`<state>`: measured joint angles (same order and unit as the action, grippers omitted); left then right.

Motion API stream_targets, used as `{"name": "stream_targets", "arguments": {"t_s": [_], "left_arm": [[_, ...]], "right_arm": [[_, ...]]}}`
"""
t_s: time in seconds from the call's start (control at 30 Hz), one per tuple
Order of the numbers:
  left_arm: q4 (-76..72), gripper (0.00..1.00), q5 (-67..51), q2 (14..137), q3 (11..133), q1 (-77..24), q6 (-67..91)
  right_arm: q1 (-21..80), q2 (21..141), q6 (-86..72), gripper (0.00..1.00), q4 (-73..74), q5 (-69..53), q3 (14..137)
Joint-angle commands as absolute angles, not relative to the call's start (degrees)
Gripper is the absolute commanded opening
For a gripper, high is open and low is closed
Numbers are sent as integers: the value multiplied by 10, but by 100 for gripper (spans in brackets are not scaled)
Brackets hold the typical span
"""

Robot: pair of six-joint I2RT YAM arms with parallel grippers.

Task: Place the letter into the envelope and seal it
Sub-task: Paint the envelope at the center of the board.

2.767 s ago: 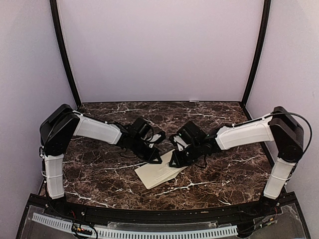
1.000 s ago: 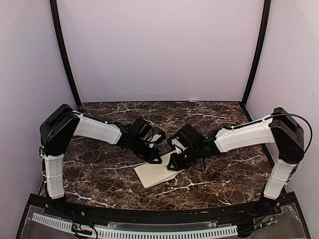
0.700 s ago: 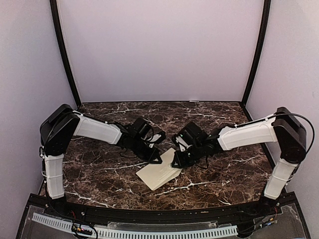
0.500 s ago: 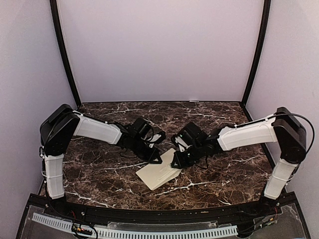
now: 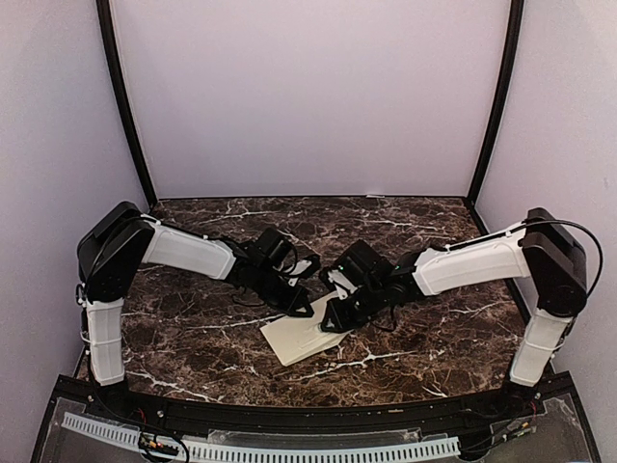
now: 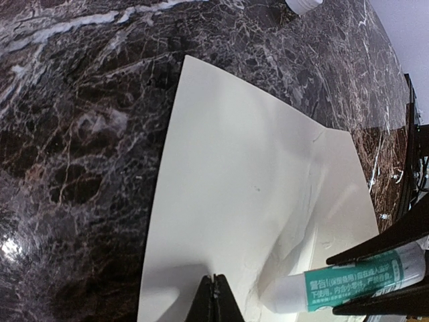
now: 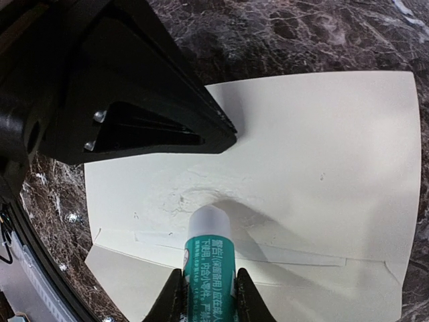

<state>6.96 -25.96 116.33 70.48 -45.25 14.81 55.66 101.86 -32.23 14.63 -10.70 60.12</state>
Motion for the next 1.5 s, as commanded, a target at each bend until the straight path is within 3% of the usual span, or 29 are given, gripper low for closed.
{"name": "stream_targets", "arguments": {"t_s": [0.0, 1.1, 1.47], "left_arm": [[117, 0, -236, 1186, 701, -456, 149], [118, 0, -237, 1186, 702, -456, 146], [116, 0, -237, 1186, 701, -456, 146]], "right_arm": [[572, 1040, -328, 4, 118, -129, 627], [535, 1021, -323, 4, 170, -40, 617], [545, 984, -282, 5, 166, -89, 626]]}}
